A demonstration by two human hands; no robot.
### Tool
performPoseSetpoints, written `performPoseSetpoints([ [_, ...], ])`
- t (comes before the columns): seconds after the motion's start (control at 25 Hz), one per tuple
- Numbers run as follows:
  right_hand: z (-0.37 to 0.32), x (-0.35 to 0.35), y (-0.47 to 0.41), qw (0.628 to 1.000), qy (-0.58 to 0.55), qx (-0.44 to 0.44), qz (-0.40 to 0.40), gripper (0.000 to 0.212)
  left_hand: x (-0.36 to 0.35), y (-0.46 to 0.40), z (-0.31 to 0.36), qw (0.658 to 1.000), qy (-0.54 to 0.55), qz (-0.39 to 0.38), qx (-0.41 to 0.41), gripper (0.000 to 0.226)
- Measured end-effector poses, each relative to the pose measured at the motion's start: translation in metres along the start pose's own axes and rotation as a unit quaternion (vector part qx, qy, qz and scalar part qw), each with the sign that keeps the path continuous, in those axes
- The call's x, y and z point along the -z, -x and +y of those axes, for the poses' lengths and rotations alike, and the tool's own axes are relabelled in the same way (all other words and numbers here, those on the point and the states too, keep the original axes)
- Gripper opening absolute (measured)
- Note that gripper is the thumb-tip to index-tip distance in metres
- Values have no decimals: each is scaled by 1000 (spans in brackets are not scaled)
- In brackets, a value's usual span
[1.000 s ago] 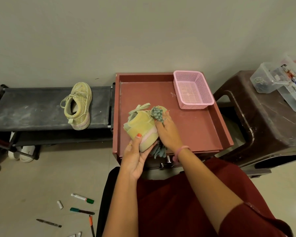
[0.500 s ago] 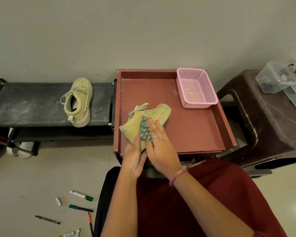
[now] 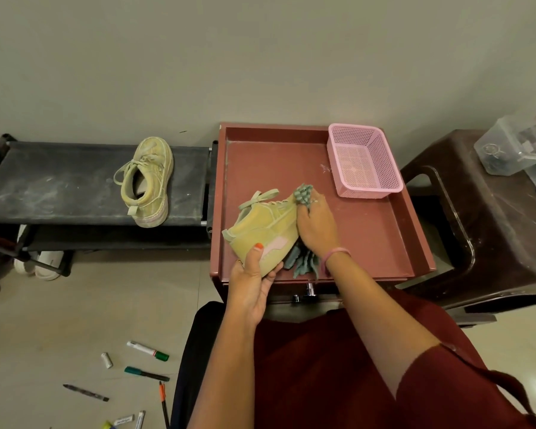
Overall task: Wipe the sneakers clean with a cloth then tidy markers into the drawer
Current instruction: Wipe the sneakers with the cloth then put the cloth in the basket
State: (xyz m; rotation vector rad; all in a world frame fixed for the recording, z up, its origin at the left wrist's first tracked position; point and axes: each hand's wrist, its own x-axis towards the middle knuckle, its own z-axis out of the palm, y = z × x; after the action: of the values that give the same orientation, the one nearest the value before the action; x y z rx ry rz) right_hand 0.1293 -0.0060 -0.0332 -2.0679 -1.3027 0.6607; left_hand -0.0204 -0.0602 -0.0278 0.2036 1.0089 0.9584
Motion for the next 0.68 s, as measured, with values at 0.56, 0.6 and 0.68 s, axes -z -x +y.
performPoseSetpoints([
  [0.56,-15,-3,1,1000,6,9,-24,32,0,-2,-1,999,46,8,29,24],
  [0.6,-14,2,-11,999,1,-18,-31,26,-1,-3,-1,998,47,9,32,25],
  [0.68,-17,13,-26,997,9,-65,-38,24,-1,-3,-1,998,52,7,37,27],
])
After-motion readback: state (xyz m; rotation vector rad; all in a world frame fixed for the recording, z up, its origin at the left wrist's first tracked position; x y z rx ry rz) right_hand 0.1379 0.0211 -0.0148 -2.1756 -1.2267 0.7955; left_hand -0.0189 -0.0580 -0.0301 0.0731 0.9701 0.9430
